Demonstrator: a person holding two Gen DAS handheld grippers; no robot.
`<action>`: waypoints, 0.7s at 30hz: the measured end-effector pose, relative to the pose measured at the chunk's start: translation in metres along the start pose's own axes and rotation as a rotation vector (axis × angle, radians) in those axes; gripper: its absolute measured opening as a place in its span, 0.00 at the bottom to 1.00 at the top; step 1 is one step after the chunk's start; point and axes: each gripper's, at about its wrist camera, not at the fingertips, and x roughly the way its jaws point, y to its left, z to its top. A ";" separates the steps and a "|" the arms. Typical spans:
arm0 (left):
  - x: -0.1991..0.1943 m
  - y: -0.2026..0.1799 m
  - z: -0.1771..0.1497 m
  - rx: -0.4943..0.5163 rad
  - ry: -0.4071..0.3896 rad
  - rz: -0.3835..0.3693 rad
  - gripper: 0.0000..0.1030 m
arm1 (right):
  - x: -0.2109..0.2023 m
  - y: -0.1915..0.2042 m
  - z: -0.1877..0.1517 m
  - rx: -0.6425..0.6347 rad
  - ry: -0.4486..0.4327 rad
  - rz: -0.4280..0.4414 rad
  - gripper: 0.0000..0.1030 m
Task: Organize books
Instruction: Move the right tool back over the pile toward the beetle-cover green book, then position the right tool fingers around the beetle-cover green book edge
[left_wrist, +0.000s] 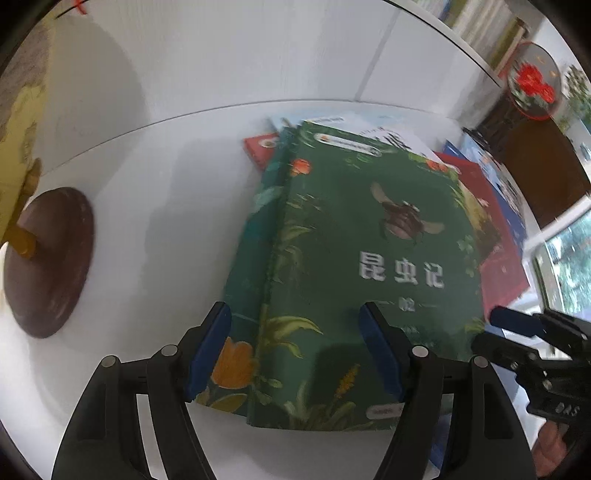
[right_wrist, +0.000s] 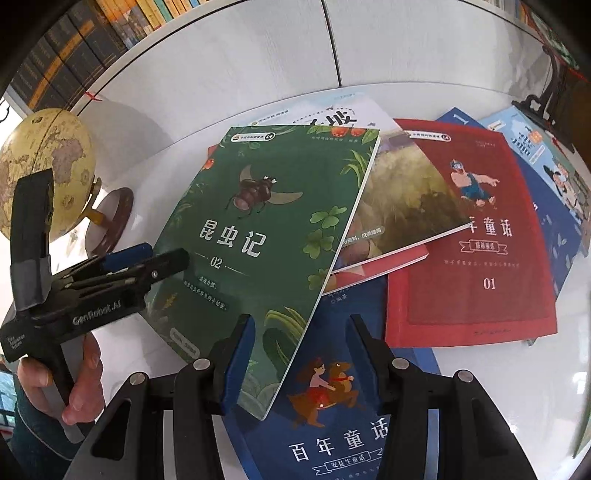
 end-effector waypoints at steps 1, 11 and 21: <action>0.000 -0.002 -0.001 0.007 0.003 -0.010 0.68 | 0.001 -0.001 -0.001 0.003 0.000 0.004 0.48; 0.005 -0.007 -0.001 0.007 -0.010 -0.047 0.69 | 0.015 0.004 -0.010 0.021 0.032 0.087 0.48; -0.002 -0.016 -0.013 0.020 -0.022 -0.046 0.58 | 0.007 0.001 -0.017 0.043 0.032 0.093 0.39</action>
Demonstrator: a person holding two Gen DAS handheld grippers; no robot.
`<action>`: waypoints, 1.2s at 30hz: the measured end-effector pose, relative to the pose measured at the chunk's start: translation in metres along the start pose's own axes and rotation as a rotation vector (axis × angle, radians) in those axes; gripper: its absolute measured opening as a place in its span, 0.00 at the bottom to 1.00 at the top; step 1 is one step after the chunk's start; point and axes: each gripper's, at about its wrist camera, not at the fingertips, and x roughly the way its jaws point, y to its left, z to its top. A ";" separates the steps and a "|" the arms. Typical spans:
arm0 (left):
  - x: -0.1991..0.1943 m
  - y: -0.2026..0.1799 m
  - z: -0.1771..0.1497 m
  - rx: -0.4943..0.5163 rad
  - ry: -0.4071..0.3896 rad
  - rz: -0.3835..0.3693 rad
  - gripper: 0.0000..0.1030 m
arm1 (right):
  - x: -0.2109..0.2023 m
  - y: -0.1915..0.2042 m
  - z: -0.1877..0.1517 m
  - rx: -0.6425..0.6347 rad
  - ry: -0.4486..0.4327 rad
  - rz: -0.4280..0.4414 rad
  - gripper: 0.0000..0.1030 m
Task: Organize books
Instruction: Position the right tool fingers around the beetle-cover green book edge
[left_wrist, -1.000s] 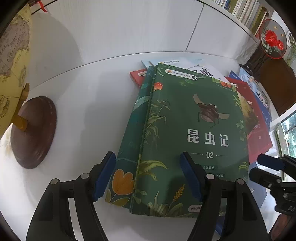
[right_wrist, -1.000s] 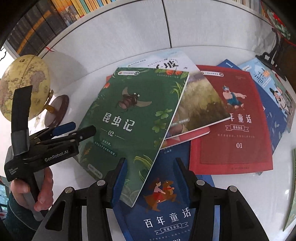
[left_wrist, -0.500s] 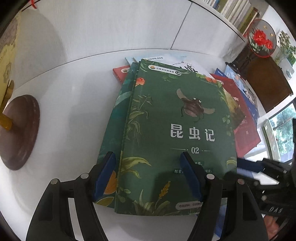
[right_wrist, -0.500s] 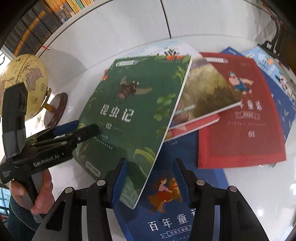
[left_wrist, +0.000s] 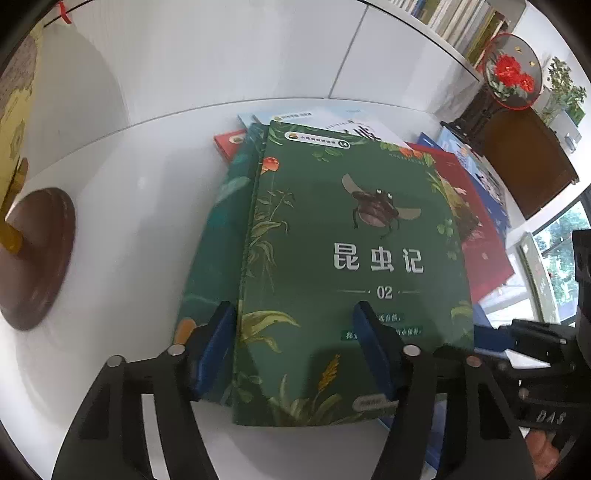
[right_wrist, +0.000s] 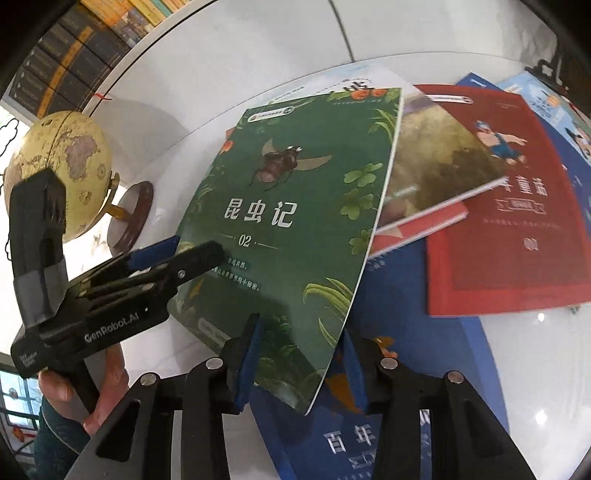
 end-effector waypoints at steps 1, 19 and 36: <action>-0.001 -0.002 -0.002 -0.001 0.005 -0.012 0.57 | -0.003 0.000 -0.001 -0.016 -0.004 -0.016 0.39; -0.002 -0.014 -0.008 0.009 0.016 -0.048 0.55 | -0.040 0.017 -0.008 -0.247 -0.079 -0.175 0.39; -0.004 -0.032 -0.003 0.074 -0.010 -0.019 0.54 | -0.011 -0.022 0.011 -0.128 -0.004 -0.126 0.41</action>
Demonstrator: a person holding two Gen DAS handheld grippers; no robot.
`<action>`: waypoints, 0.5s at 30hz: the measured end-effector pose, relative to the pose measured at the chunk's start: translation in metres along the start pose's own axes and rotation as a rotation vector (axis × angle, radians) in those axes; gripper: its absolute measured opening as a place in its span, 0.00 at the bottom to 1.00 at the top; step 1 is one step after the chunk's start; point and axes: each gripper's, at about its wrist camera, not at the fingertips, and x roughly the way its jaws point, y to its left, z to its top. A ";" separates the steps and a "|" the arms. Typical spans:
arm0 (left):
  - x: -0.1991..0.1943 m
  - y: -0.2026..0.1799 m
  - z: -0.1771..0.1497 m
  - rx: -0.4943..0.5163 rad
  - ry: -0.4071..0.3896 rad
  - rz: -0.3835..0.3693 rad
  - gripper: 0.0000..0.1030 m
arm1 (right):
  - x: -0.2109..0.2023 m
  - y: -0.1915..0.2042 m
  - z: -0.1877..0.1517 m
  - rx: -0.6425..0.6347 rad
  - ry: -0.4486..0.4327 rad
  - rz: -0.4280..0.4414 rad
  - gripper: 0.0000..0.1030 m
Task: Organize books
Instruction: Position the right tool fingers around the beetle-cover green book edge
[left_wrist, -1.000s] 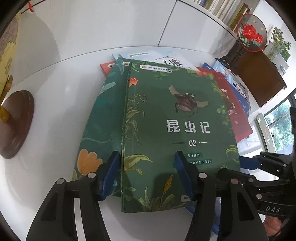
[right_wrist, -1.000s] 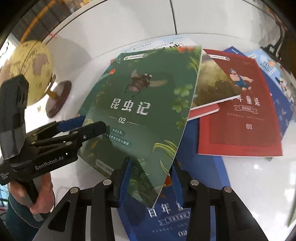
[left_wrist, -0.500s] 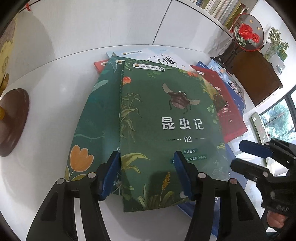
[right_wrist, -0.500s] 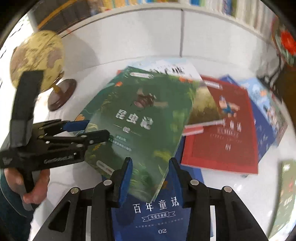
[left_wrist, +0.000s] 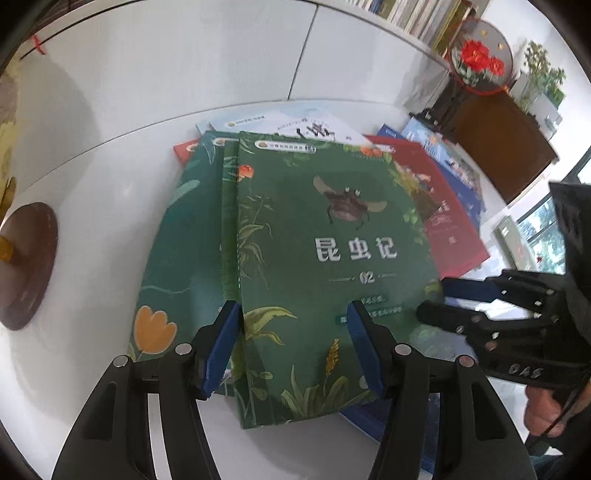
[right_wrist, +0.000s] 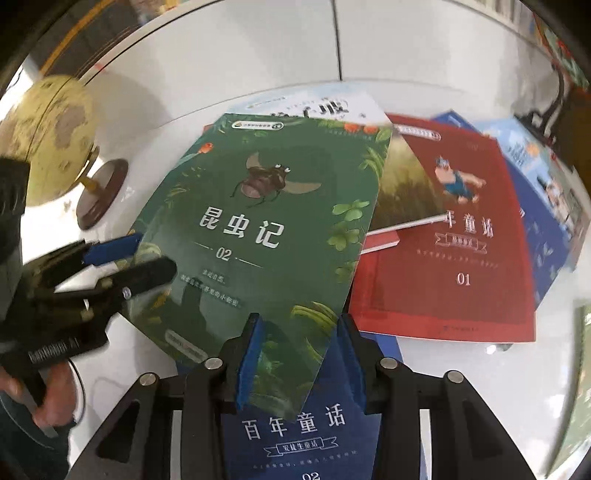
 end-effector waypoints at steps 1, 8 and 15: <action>0.001 -0.001 0.000 0.002 -0.003 0.005 0.54 | 0.000 -0.002 0.001 0.005 0.000 0.007 0.41; 0.002 0.007 0.004 -0.047 -0.010 -0.099 0.54 | 0.000 -0.019 -0.002 0.056 0.015 0.057 0.42; 0.003 0.010 0.004 -0.045 -0.008 -0.124 0.55 | 0.013 -0.051 -0.011 0.248 0.057 0.291 0.44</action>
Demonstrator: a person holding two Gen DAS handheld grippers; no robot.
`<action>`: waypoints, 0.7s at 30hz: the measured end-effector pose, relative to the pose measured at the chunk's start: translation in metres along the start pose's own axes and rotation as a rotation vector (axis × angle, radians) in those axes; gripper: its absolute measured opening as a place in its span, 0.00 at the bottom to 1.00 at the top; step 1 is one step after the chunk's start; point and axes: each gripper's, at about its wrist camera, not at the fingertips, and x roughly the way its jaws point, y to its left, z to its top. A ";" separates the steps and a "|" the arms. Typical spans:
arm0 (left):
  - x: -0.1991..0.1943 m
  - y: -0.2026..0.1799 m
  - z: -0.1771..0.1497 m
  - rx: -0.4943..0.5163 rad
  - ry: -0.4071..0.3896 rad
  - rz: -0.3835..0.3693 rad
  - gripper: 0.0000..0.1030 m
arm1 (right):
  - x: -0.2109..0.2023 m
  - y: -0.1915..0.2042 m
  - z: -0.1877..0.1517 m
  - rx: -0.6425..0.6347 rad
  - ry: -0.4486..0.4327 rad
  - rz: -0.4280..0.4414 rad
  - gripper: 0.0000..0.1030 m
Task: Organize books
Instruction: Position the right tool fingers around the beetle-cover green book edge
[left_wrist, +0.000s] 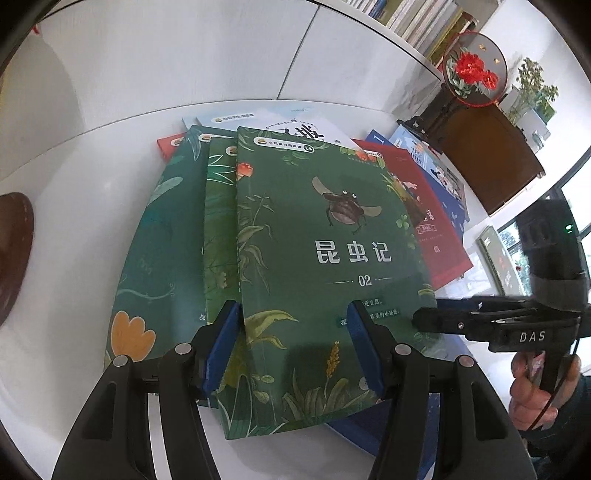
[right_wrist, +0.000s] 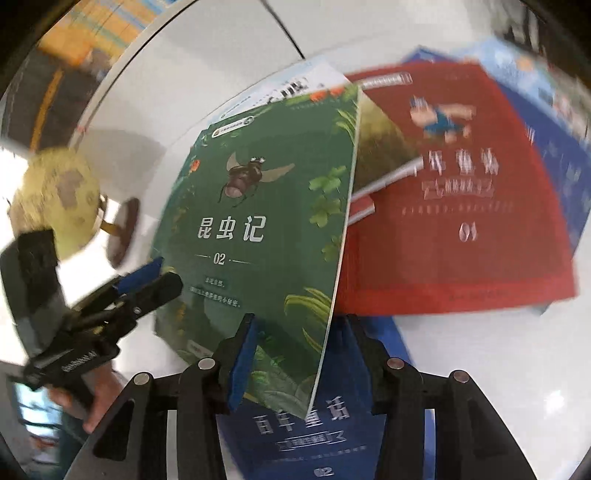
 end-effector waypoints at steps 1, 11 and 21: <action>0.000 0.000 0.000 0.002 0.001 -0.002 0.55 | -0.001 -0.002 -0.001 0.009 -0.004 0.016 0.44; -0.001 0.005 0.000 -0.014 0.002 -0.039 0.55 | -0.020 0.018 -0.002 -0.112 -0.050 0.051 0.46; -0.001 0.006 0.001 -0.003 0.009 -0.045 0.55 | -0.027 0.023 0.006 -0.171 -0.064 -0.002 0.47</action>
